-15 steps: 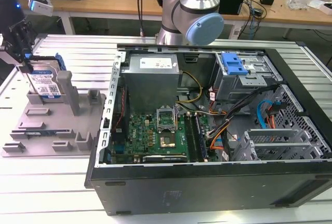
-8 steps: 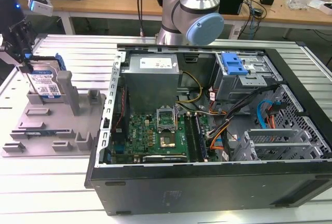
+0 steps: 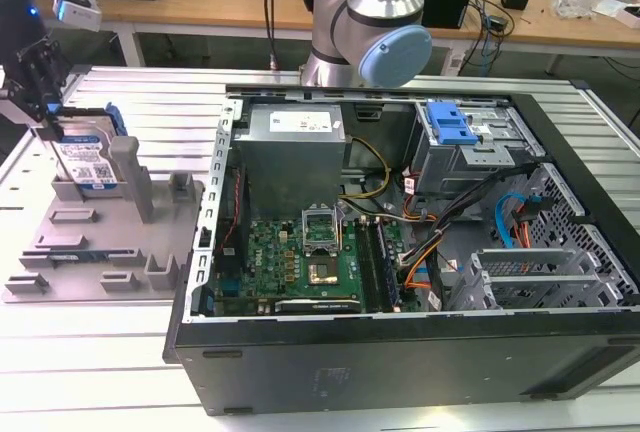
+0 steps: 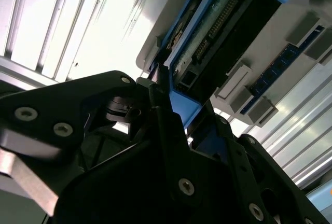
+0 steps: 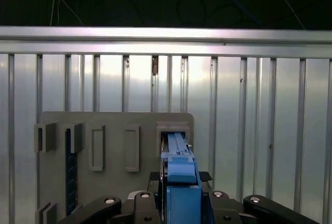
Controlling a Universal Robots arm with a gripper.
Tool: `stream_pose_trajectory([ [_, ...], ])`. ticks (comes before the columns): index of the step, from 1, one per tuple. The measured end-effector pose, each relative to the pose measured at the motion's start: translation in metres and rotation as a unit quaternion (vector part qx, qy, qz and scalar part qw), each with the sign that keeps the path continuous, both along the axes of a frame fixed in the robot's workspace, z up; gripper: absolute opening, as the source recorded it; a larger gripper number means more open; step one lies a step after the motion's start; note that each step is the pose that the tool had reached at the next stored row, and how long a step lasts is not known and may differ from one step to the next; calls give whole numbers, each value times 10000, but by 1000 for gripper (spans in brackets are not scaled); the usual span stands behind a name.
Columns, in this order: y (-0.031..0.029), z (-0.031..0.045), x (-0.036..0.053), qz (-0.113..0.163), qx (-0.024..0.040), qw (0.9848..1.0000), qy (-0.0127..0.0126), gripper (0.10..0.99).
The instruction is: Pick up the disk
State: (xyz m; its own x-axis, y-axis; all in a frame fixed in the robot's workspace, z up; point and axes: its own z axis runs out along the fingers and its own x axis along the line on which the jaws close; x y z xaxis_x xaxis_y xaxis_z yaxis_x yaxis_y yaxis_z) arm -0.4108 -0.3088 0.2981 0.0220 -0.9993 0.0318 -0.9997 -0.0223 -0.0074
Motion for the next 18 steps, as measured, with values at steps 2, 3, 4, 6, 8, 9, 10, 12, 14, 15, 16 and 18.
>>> stream_pose_trajectory([
  [2,0,18,-1,0,6,10000,-2,369],
  [3,0,26,-1,0,7,10000,-4,369],
  [4,0,38,-1,0,8,10000,-4,369],
  [6,0,60,-1,0,8,10000,-5,369],
  [8,0,88,-1,0,11,10000,-9,369],
  [9,0,102,-1,0,12,10000,-10,369],
  [10,0,124,-1,0,13,10000,-11,369],
  [12,0,187,-1,0,14,10000,-15,369],
  [14,0,275,-1,0,14,10000,-22,369],
  [15,-1,333,-1,0,15,10000,-26,369],
  [16,0,410,-1,0,15,10000,-31,369],
  [18,0,535,-1,0,16,10000,-39,369],
])
